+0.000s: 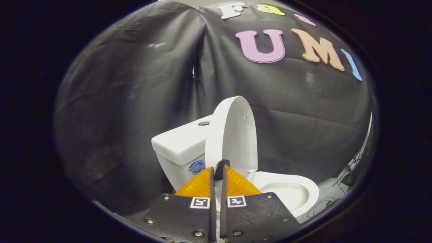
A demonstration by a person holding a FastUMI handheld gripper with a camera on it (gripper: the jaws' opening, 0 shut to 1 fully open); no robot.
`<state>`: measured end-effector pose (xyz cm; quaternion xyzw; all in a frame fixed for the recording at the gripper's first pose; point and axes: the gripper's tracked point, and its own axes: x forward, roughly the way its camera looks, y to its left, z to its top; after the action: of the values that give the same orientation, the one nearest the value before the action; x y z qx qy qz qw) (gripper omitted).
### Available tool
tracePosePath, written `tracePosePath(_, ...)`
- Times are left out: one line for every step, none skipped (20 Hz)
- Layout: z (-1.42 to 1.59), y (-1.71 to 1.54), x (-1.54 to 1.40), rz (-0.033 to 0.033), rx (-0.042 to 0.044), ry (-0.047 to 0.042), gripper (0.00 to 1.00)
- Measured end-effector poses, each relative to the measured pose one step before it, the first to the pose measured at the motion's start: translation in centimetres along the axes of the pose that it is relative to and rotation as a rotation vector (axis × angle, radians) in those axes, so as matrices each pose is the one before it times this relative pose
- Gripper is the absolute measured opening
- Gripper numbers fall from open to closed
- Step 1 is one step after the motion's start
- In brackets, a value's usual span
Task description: Open the toilet lid.
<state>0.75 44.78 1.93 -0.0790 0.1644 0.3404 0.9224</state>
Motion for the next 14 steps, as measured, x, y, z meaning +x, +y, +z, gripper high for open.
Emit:
tracePosePath(0.014, 0.127, 0.047, 0.00677, -0.00863, -0.0066, 0.05)
tracePosePath(0.059, 0.114, -0.083, 0.01068, -0.00504, -0.00851, 0.05)
tracePosePath(-0.137, 0.068, 0.206, 0.00458, 0.00497, -0.00149, 0.05)
tracePosePath(-0.014, -0.125, -0.063, 0.00293, 0.01085, -0.0106, 0.07)
tracePosePath(0.095, -0.081, -0.061, 0.00738, 0.01496, 0.00327, 0.07)
tracePosePath(-0.039, 0.132, 0.116, 0.00869, 0.0134, -0.00209, 0.07)
tracePosePath(-0.026, 0.136, -0.014, 0.01033, 0.00289, 0.00994, 0.07)
tracePosePath(0.079, 0.012, 0.04, 0.00333, 0.00006, -0.00049, 0.07)
tracePosePath(-0.098, 0.18, -0.058, 0.01315, 0.00648, 0.0067, 0.07)
tracePosePath(-0.218, 0.325, 0.032, 0.01249, 0.00445, 0.00355, 0.1)
tracePosePath(0.07, -0.148, -0.19, 0.00257, -0.00163, -0.00281, 0.12)
tracePosePath(-0.101, 0.157, -0.205, 0.0155, 0.00826, -0.00252, 0.13)
tracePosePath(-0.158, 0.561, -0.08, 0.02869, 0.01472, 0.0015, 0.13)
tracePosePath(-0.061, 0.287, -0.558, 0.01989, 0.00545, -0.00337, 0.15)
